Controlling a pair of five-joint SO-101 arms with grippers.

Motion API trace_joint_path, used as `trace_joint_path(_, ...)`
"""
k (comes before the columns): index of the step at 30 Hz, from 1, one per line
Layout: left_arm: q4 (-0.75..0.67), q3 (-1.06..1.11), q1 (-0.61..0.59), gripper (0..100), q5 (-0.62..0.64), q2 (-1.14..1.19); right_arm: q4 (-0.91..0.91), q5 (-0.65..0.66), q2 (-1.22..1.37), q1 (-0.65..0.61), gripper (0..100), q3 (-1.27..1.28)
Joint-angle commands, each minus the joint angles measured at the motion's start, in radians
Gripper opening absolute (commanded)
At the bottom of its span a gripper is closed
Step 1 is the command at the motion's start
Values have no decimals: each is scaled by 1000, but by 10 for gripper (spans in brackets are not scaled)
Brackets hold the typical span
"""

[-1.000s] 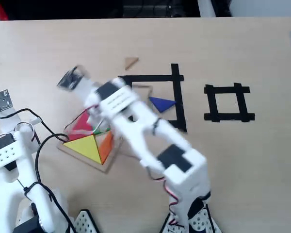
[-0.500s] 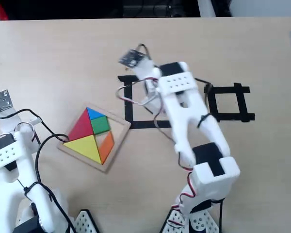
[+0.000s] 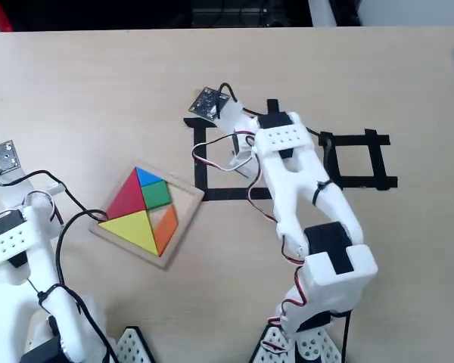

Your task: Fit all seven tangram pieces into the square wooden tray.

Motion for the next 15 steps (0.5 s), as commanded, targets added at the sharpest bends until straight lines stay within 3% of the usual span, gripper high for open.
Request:
trace_joint_path(1,-17,-8,8,30,11,-3,-28,49,25,15,158,-12)
trace_joint_path(10,-18,-7,10,30,11,-2,-41,58,206,-28,156,-200)
trace_joint_path(15,-20,-7,10,30,11,-2,84,8,277,-28,156,-380)
